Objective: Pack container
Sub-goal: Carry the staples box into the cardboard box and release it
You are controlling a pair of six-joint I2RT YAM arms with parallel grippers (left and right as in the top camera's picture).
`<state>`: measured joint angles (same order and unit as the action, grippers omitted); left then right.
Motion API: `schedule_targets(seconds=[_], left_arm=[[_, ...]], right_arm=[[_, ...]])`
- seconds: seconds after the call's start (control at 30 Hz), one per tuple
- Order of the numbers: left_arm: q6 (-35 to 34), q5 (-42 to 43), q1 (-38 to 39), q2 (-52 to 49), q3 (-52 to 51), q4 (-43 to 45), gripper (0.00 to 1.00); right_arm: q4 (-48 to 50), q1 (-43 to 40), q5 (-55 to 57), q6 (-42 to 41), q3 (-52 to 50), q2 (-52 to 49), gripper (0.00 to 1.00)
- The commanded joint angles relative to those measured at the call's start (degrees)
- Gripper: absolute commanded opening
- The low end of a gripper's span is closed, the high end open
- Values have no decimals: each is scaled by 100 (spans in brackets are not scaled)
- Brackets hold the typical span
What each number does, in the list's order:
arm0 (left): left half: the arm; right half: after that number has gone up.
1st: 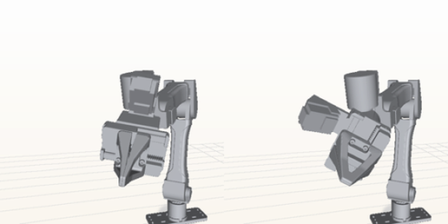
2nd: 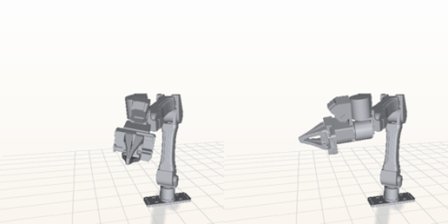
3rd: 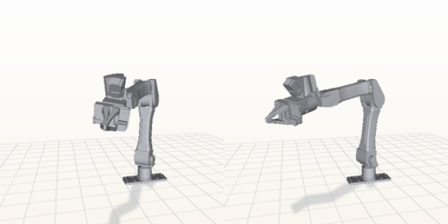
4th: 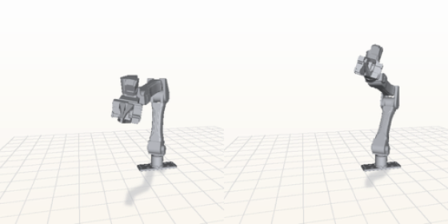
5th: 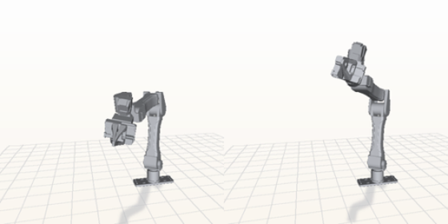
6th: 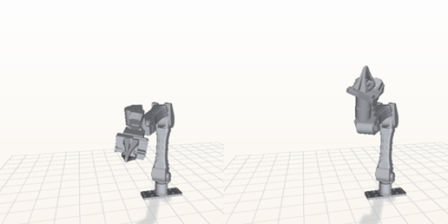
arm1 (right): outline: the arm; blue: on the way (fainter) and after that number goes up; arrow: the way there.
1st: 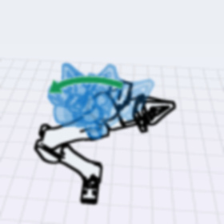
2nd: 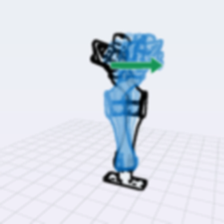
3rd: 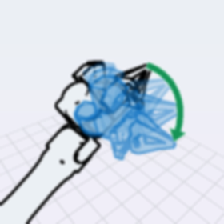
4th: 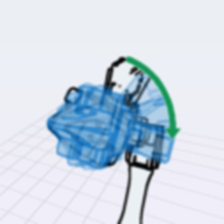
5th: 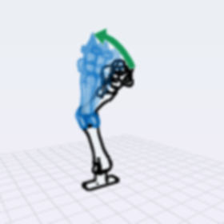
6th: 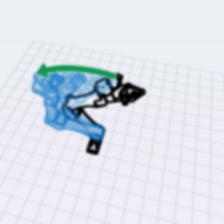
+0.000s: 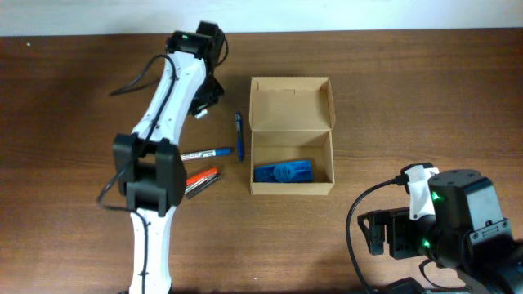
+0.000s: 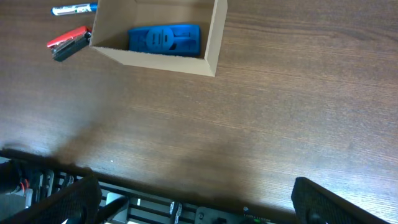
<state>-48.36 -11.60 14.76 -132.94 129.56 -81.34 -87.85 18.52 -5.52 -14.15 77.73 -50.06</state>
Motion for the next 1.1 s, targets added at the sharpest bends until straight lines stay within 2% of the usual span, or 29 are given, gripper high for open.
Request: schedule_targets(seconds=[0.0,0.13,0.2,0.33,0.47,0.77,0.83,1.07], left_arm=[[227,-151,367,769,170,-85,14],[356,-17,1108,1272,170,-299,16],[584,525,1467,1224,168,-310,16],[946,741,1956,1143,157,-85,16],[966,907,2385,1054,131,116,17],[1051,1187,2892,479,-42,485,17],[1056,1189,3018,334,-42,483,21],[999,1491,3254,138,-323,527,20]], right_arm=[[17,33,-28,24,59,20,99],[17,33,-28,24,59,20,99],[20,33,-28,24,59,20,99],[20,33,-28,24,59,20,99],[20,33,-28,24,59,20,99],[17,33,-28,24,59,20,99],[17,33,-28,24,59,20,99],[17,33,-28,24,59,20,99]])
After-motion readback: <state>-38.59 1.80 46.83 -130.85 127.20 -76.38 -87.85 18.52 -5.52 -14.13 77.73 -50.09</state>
